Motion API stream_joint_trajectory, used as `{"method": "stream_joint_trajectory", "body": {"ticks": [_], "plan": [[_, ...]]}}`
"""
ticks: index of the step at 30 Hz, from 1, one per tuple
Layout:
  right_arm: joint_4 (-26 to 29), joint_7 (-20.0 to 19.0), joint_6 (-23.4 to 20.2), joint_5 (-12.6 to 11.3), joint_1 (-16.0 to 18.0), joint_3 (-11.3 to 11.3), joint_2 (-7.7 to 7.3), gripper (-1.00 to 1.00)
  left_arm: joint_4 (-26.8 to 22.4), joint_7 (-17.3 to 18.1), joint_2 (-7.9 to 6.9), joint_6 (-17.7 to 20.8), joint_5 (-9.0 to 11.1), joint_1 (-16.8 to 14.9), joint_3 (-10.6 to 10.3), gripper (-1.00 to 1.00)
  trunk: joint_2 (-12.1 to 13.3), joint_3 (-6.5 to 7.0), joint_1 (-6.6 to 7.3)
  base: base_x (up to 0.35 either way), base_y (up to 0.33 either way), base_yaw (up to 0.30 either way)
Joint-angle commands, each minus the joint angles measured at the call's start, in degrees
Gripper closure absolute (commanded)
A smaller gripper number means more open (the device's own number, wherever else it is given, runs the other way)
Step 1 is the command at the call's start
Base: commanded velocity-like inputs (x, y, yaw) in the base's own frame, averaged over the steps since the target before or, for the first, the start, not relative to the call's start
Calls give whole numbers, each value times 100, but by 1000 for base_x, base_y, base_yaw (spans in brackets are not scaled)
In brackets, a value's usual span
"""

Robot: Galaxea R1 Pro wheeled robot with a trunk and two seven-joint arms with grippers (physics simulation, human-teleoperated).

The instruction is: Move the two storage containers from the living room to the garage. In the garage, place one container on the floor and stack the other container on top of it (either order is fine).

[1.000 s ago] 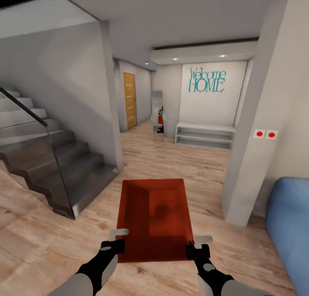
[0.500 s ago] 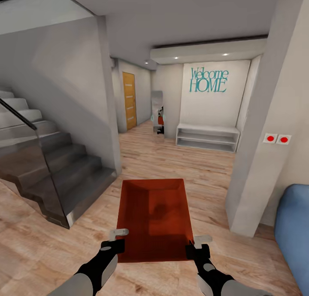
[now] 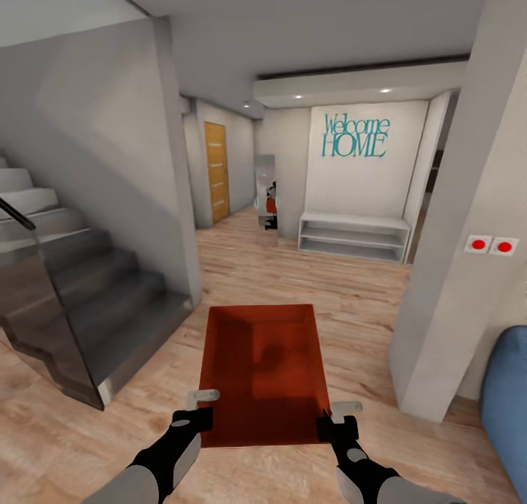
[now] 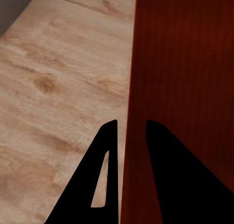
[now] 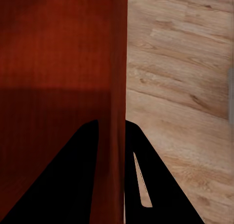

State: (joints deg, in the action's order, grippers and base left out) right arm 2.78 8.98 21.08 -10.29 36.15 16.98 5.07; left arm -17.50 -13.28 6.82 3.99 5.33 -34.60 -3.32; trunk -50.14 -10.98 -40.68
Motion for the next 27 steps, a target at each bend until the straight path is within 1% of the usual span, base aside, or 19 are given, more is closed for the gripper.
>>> {"method": "stream_joint_trajectory", "body": {"ticks": [1, 5, 8, 27], "plan": [[-6, 76, 54, -157, 6, -160, -1, 100, -17, -70, -7, 39, -5, -3, 68, 100, -5, -8, -4, 322, 0, -195], [-6, 77, 54, -157, 6, -160, 0, 100, -17, -70, -6, 39, -5, -3, 68, 100, -5, -8, -4, 322, 0, -188], [-6, 75, 54, -157, 6, -160, 1, 100, -17, -70, -6, 40, -5, -3, 68, 100, -5, -8, -4, 322, 0, -61], [-6, 72, 54, -157, 6, -160, -1, 100, -25, -70, -9, 41, -5, -3, 68, 100, -5, -8, -4, 322, 0, -4]]}}
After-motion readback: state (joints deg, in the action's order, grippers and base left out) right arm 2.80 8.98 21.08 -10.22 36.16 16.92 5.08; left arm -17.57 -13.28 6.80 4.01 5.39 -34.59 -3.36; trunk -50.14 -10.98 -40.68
